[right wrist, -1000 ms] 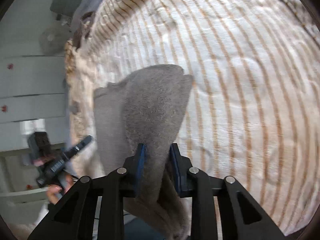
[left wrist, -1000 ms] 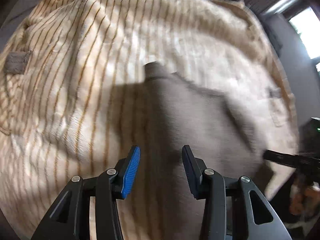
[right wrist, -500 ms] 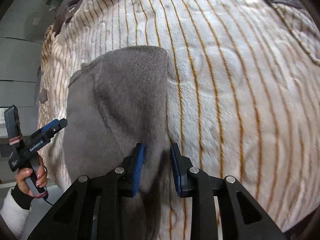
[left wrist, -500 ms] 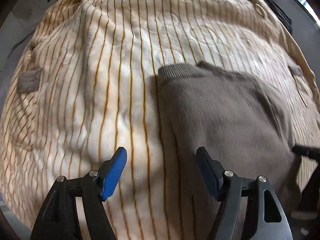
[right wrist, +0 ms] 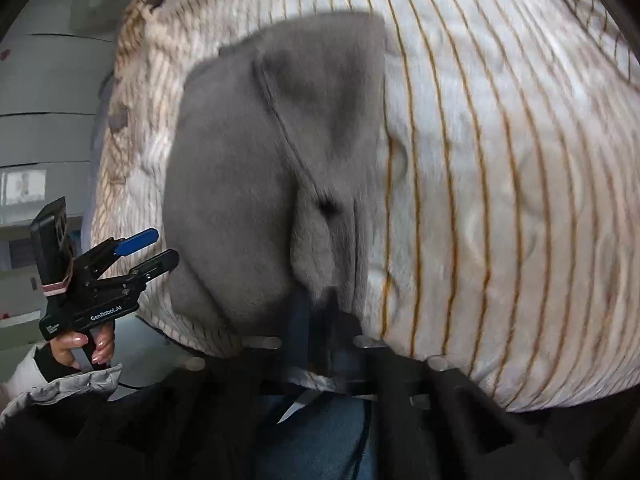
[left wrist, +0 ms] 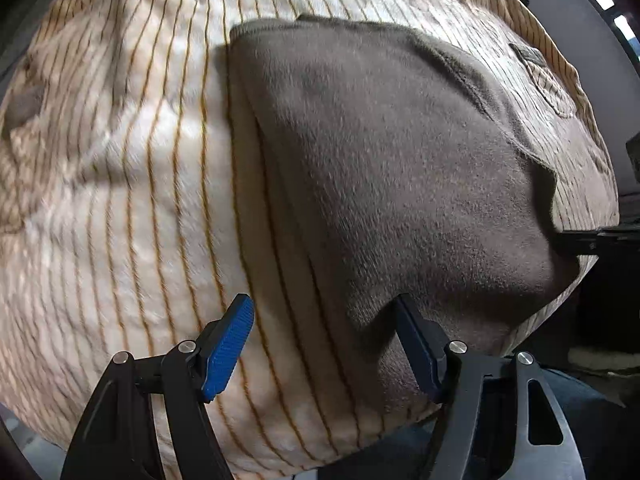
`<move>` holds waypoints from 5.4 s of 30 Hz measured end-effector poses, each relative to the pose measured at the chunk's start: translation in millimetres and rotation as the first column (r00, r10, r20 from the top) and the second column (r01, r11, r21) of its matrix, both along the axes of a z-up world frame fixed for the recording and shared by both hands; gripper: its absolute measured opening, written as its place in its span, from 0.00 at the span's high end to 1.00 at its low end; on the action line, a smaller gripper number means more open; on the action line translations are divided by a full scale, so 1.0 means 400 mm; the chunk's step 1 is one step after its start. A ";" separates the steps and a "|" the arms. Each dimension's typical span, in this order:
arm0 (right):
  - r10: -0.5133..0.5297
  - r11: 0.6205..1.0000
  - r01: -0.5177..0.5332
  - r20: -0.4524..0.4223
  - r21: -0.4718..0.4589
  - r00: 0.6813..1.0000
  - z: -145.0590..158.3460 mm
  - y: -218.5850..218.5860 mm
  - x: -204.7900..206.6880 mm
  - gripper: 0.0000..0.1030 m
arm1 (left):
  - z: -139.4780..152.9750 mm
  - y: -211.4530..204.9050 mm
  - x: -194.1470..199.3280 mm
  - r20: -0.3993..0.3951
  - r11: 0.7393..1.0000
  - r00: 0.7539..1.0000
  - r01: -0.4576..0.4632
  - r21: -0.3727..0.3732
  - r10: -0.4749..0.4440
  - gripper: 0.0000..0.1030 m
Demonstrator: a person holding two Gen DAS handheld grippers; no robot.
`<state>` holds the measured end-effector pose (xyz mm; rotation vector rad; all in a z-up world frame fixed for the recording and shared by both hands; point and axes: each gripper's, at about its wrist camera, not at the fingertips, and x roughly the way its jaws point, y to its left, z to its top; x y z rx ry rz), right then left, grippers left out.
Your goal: Fold small clothes
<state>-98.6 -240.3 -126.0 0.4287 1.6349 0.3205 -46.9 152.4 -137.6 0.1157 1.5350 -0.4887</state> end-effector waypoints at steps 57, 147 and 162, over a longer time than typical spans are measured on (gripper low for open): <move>0.035 0.964 0.007 0.155 -0.267 0.987 0.125 0.093 0.118 0.92 | 0.177 0.000 0.082 0.164 0.972 0.968 -0.211 0.107 0.192 0.29; -0.002 0.904 0.094 0.215 -0.417 0.977 0.173 0.109 0.139 0.00 | 0.199 -0.003 0.098 0.203 0.956 0.958 -0.240 0.167 0.205 0.00; 0.012 0.901 0.078 0.204 -0.427 0.979 0.166 0.134 0.127 0.00 | 0.208 0.015 0.090 0.239 0.948 0.946 -0.265 0.176 0.220 0.00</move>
